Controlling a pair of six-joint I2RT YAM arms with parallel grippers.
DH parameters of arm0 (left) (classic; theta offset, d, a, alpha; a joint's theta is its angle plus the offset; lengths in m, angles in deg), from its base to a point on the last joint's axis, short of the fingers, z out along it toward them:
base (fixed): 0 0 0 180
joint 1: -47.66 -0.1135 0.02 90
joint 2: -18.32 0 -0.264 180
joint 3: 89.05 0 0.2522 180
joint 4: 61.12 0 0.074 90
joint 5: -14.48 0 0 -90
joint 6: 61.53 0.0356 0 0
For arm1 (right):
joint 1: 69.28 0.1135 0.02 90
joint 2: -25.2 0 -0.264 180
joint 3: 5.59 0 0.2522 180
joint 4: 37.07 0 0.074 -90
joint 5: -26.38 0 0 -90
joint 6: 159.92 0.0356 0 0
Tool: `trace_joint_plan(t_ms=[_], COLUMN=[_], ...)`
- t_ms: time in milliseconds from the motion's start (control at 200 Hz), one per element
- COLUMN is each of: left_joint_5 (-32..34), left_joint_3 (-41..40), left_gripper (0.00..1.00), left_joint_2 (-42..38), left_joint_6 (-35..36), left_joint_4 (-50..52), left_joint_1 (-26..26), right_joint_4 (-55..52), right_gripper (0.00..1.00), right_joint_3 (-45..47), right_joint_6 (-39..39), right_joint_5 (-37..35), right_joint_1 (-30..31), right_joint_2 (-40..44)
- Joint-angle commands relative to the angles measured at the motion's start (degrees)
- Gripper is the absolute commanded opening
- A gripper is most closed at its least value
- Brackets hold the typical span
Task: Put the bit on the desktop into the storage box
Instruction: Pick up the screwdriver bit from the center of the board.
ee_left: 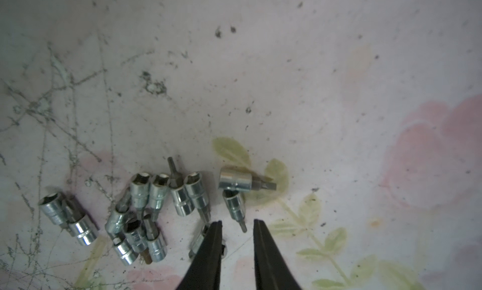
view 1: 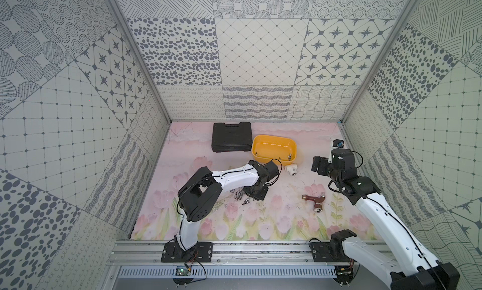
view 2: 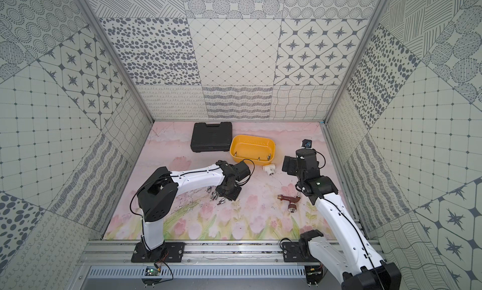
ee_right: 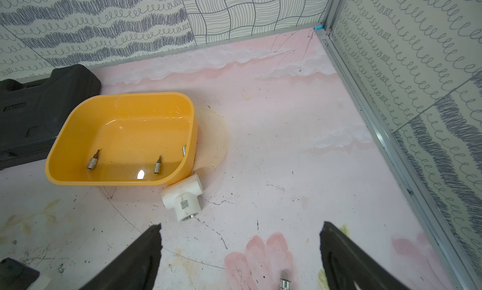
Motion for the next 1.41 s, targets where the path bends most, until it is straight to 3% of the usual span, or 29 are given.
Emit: trace_joint_plan(t_ms=[0, 715, 1401], left_joint_5=[2.6, 2.7, 2.9], left_joint_3=[1.2, 0.4, -1.5], left_gripper=[0.25, 0.21, 0.11], left_joint_2=[1.0, 3.3, 1.0], left_joint_6=[-0.4, -0.6, -1.0], left_joint_4=[-0.2, -1.3, -1.3], left_joint_1=[0.1, -0.1, -0.3], right_joint_4=[2.0, 2.0, 2.0], right_gripper=[0.97, 0.97, 0.97], right_joint_3=[-0.2, 0.3, 0.3], right_joint_6=[0.2, 0.4, 0.4], right_joint_5=[0.3, 0.3, 0.3], right_joint_1=[-0.3, -0.3, -0.4], right_joint_2=[1.0, 1.3, 1.2])
